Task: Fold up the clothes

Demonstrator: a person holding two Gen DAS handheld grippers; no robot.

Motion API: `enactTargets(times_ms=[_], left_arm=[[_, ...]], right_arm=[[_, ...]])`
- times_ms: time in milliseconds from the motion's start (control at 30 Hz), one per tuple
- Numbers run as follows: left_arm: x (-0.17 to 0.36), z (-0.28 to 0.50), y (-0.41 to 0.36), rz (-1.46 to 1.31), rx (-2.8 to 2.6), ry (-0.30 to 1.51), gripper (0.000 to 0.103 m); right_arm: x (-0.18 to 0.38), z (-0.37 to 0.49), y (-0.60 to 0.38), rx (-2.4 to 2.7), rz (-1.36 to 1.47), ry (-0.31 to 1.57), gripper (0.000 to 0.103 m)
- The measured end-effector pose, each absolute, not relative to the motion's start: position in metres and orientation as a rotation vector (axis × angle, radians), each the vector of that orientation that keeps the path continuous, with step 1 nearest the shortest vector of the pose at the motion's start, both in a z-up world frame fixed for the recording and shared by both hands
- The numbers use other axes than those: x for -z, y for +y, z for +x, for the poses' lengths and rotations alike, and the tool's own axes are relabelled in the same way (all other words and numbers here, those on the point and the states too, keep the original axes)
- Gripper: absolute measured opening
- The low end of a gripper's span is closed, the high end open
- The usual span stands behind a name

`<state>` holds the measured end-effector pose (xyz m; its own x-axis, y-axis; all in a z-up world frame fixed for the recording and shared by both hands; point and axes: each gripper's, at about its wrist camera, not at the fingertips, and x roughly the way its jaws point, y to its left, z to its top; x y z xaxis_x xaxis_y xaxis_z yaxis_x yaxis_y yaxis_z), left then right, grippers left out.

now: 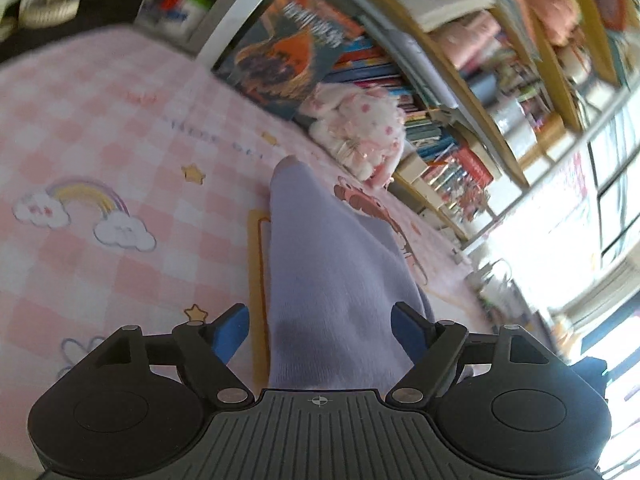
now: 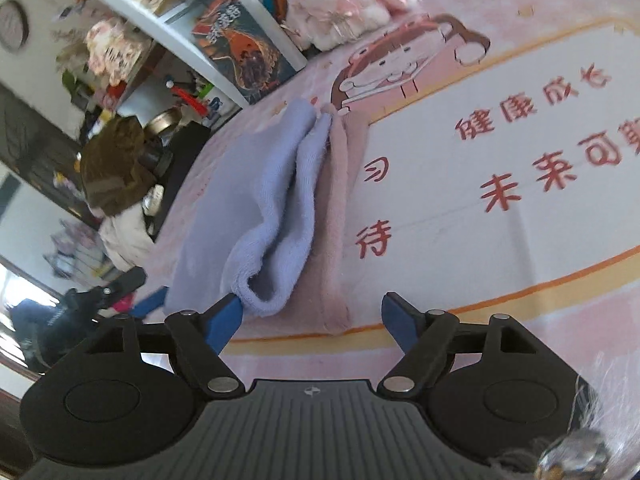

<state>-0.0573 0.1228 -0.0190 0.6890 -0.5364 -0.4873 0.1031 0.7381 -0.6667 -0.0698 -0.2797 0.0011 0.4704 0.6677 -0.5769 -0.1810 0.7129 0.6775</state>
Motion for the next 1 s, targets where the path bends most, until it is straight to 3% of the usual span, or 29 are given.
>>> enactTargets(times_ms=[400,533,633,700,867,933,1000], left_arm=[[0.044,-0.014,0.114,-0.722,0.437,0.819,0.076],[0.043,-0.010,0.104,-0.683,0.423,0.819,0.063],[0.039,-0.013,0.099,-0.631,0.402,0.806,0.057],[0.031,-0.018,0.091,-0.552,0.390,0.784,0.051],[0.014,-0.027,0.076,-0.395,0.374,0.741,0.051],[0.017,-0.026,0.081,-0.423,0.377,0.763,0.056],[0.021,-0.024,0.092,-0.487,0.384,0.788,0.057]], right_arm=[[-0.002,-0.025,-0.259,-0.582,0.670,1.032,0.076],[-0.001,-0.015,-0.254,-0.586,0.665,1.044,0.075],[-0.006,-0.016,-0.245,-0.580,0.592,1.027,0.063],[-0.013,-0.022,-0.237,-0.580,0.492,0.992,0.045],[-0.043,-0.055,-0.196,-0.606,-0.004,0.791,0.021],[-0.043,-0.057,-0.194,-0.629,-0.035,0.807,0.022],[-0.038,-0.046,-0.207,-0.629,0.068,0.867,0.033]])
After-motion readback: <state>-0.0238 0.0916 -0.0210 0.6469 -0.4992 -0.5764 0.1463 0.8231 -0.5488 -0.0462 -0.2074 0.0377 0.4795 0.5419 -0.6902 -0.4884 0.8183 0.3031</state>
